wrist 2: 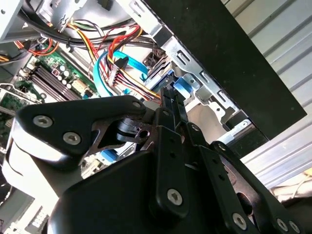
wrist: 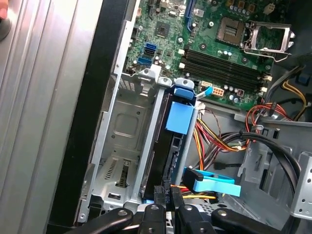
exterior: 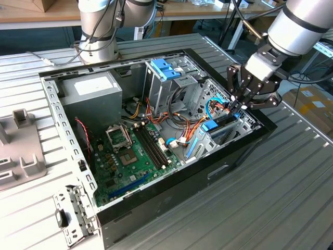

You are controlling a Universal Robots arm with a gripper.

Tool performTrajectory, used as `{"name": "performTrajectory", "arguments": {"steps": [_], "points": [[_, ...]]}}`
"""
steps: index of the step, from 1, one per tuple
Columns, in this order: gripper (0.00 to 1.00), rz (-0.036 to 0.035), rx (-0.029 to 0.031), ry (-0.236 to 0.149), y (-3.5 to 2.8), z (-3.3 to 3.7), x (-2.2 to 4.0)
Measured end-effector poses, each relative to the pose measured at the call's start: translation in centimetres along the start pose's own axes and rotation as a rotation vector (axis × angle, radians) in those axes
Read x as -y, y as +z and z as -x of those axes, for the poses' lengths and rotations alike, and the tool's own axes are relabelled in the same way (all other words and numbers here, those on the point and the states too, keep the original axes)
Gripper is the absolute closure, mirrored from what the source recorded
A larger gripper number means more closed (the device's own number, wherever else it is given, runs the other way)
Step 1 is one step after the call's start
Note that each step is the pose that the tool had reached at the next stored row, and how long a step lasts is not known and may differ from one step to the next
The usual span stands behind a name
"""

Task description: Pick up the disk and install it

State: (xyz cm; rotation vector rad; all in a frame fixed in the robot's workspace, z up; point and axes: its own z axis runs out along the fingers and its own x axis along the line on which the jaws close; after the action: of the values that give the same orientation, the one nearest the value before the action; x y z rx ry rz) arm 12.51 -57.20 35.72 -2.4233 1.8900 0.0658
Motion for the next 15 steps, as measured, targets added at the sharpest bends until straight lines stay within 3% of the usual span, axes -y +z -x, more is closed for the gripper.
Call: {"name": "performTrajectory", "arguments": {"steps": [15], "points": [[0.83,-0.0093,-0.0034,0.124,0.05,0.0,0.0]]}}
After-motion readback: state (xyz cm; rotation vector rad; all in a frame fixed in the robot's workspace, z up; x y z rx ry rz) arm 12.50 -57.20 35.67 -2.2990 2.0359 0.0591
